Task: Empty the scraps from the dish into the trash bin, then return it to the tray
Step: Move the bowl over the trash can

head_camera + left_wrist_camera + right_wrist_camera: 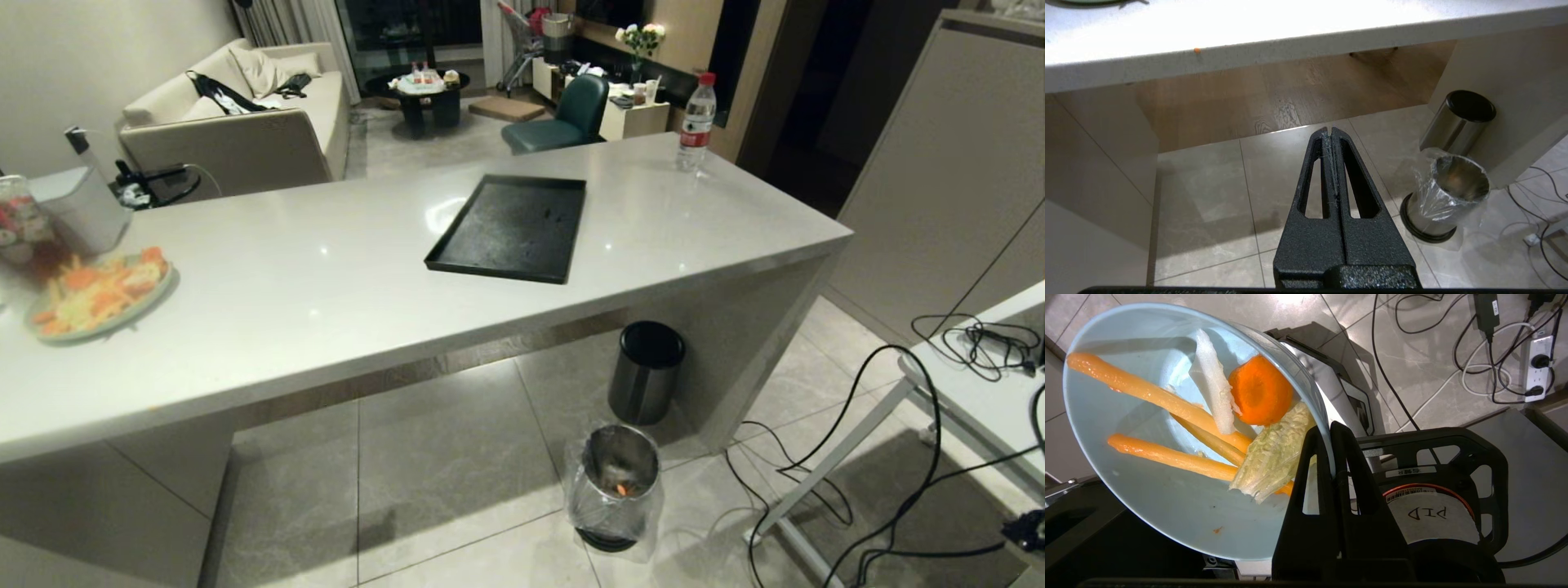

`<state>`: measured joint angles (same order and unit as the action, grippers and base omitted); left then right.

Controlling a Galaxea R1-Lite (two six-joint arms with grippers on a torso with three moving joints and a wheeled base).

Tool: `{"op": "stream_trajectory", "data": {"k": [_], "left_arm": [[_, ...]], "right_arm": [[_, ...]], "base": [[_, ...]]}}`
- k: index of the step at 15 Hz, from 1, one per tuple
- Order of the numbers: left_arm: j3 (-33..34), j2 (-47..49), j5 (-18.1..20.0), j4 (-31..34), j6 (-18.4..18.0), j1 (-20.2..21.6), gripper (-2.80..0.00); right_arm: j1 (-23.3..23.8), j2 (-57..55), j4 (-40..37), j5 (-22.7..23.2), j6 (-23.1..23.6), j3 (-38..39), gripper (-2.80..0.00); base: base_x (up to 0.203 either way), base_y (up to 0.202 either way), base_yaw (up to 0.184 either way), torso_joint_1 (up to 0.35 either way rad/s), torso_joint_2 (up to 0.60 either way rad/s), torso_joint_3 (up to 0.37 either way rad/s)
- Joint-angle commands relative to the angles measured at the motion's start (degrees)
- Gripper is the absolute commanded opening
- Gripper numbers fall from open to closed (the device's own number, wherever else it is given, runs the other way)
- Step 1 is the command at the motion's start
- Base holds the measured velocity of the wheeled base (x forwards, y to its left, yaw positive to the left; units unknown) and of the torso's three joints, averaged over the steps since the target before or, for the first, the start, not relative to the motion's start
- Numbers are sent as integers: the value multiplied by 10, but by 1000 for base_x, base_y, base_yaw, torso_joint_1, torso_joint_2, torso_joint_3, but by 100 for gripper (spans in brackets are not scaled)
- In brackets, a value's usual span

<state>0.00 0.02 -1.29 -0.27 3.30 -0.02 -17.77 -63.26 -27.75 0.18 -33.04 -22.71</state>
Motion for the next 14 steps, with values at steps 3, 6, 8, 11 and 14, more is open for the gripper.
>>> {"op": "stream_trajectory", "data": {"k": [3,6,8,11,14], "left_arm": [[0,1,0,-1,0,0,-280],[0,1,0,-1,0,0,-280],[0,0,0,-1,0,0,-280],[0,1,0,-1,0,0,-280],[0,1,0,-1,0,0,-280]], "right_arm": [[-10,-14,1,0,-2,0,-280],[-10,-22,3,-1,-2,-1,-280],[-10,-28,4,-1,-2,0,-280],[-17,-30,6,-1,0,-1,-280],[-17,-32,6,-1,0,1,-280]], "base": [[0,0,0,-173,521,338],[0,0,0,-181,542,359],[0,0,0,-162,519,362],[0,0,0,-134,511,367],[0,0,0,-107,497,385]]}}
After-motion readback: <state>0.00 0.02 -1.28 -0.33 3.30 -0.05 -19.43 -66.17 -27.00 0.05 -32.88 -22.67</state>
